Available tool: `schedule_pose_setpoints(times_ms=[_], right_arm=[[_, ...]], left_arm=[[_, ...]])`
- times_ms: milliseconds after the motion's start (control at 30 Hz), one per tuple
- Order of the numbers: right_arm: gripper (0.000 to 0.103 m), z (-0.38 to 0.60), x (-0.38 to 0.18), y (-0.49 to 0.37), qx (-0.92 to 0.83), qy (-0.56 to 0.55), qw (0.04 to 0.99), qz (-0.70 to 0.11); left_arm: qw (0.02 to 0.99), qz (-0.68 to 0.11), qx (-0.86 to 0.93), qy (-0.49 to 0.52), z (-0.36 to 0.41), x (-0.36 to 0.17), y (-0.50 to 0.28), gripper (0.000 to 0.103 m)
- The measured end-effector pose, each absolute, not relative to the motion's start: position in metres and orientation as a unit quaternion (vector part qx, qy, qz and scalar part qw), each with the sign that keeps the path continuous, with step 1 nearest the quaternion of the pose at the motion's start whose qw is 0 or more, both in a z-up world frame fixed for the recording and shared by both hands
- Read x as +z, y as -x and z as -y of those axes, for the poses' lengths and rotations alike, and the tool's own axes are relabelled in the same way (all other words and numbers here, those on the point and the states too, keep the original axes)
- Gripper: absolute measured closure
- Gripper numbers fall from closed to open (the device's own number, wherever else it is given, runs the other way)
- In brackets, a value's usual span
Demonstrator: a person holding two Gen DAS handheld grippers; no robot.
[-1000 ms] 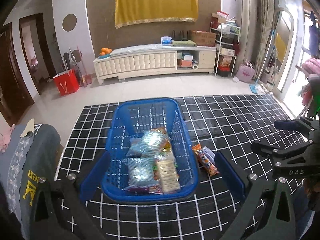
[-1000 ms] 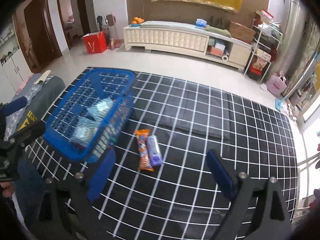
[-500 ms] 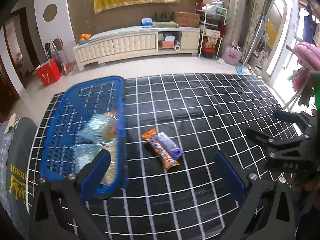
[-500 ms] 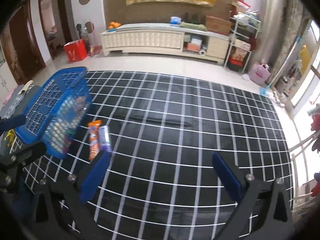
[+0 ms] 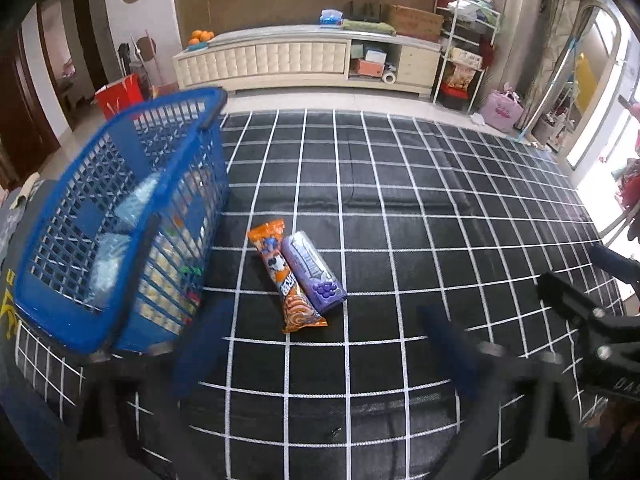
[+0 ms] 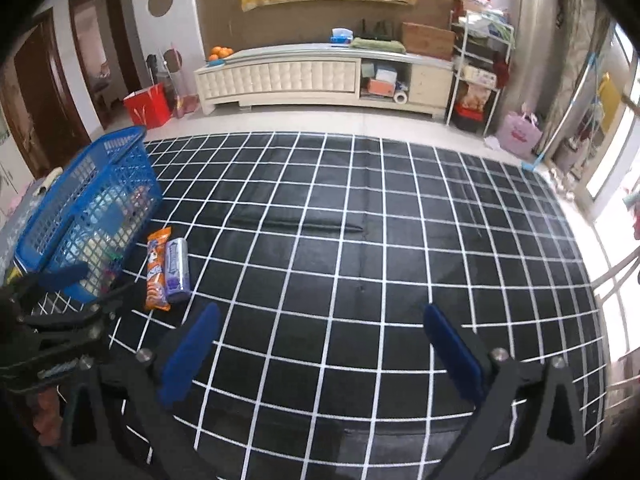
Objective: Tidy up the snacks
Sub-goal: 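Move both grippers back toward the orange bar and purple gum pack, then grasp the orange snack bar with the left gripper and lift it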
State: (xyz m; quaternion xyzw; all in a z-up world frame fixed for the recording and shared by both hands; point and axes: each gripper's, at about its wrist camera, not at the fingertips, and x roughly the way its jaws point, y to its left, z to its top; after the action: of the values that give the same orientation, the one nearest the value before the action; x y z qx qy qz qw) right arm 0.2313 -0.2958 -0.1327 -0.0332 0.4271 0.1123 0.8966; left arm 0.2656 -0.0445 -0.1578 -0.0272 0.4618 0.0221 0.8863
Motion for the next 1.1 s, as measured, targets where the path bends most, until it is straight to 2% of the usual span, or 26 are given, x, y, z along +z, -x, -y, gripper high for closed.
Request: schedule_pose_setpoints(times_ms=[167,300,367,400,533,633,700,967,1100], right_arm=[[0.002,0.301,-0.142,-0.238,0.121,0.020,0.893,-0.433],[0.012,0.290,-0.149,-0.242,0.139,0.032,0.886,-0.440],[0.021,0.285,-0.155,-0.245,0.144,0.039,0.881,-0.448],[0.029,0.283,-0.158,-0.247,0.143,0.044,0.879,-0.453],[0.032,0.281,-0.165,-0.247,0.144,0.052,0.875,-0.459],[0.032,0.285,-0.166,-0.247,0.139,0.048,0.876,-0.460],[0.032,0.285,-0.168,-0.248,0.136,0.045,0.875,-0.462],[0.032,0.283,-0.174,-0.248,0.136,0.045,0.870,-0.472],[0.032,0.282,-0.175,-0.248,0.137,0.043,0.867,-0.476]], left_arm=[[0.881,-0.472,0.003,0.033,0.044,-0.175,-0.280,0.033],[0.875,-0.482,0.027,0.031,0.038,-0.190,-0.295,0.045],[0.876,-0.480,0.040,0.022,0.038,-0.195,-0.298,0.049],[0.873,-0.486,0.045,0.021,0.038,-0.200,-0.301,0.053],[0.863,-0.500,0.064,0.041,0.028,-0.214,-0.311,0.063],[0.867,-0.490,0.071,0.050,0.022,-0.215,-0.315,0.079],[0.869,-0.488,0.075,0.046,0.020,-0.214,-0.318,0.093],[0.860,-0.499,0.047,0.098,0.010,-0.219,-0.324,0.094],[0.862,-0.498,0.034,0.083,0.013,-0.213,-0.318,0.098]])
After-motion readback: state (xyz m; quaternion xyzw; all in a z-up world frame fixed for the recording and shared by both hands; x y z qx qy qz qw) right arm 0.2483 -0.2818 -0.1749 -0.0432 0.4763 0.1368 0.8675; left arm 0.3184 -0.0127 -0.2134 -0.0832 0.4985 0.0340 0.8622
